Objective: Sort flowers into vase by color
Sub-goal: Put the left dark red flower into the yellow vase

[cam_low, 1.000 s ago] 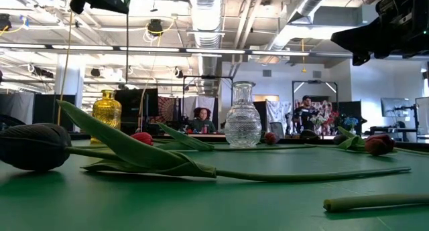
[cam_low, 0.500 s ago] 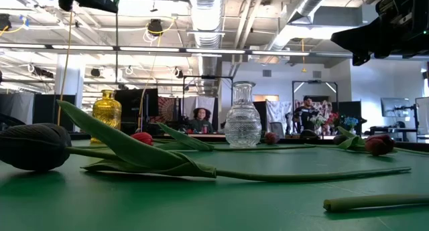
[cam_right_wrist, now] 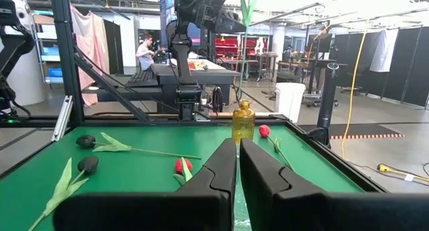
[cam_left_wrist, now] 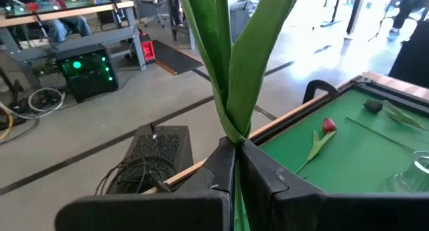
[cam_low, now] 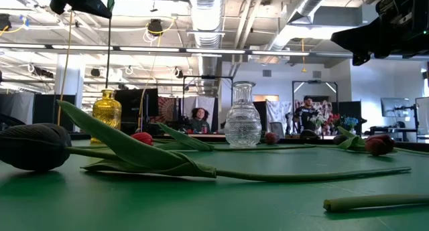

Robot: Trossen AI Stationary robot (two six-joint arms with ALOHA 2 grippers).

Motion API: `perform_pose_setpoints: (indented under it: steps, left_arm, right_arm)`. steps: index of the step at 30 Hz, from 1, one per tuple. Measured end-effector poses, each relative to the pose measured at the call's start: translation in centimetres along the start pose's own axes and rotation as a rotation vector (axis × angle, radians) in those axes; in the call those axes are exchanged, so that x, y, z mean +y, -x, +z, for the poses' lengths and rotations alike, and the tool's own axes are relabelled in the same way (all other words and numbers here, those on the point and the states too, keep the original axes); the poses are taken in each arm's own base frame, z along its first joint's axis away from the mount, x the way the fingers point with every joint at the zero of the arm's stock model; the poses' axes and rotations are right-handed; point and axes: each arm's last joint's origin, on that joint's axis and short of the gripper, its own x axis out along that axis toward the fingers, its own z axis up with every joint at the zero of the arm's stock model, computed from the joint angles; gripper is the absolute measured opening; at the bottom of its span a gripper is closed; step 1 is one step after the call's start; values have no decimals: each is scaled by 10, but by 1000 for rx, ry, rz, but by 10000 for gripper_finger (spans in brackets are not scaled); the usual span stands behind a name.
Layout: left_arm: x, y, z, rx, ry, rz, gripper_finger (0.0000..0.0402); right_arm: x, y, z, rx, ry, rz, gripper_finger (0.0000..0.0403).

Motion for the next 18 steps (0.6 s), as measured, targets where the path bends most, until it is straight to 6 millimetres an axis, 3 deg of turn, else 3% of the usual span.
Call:
perform_pose_setpoints:
  steps: [14, 18]
  left_arm:
    - [-3, -5, -1, 14, -15, 25, 0]
    - [-4, -12, -14, 39, -34, 47, 0]
  right_arm:
    - [0, 0, 1, -7, -3, 0, 49]
    - [0, 0, 1, -6, -3, 0, 49]
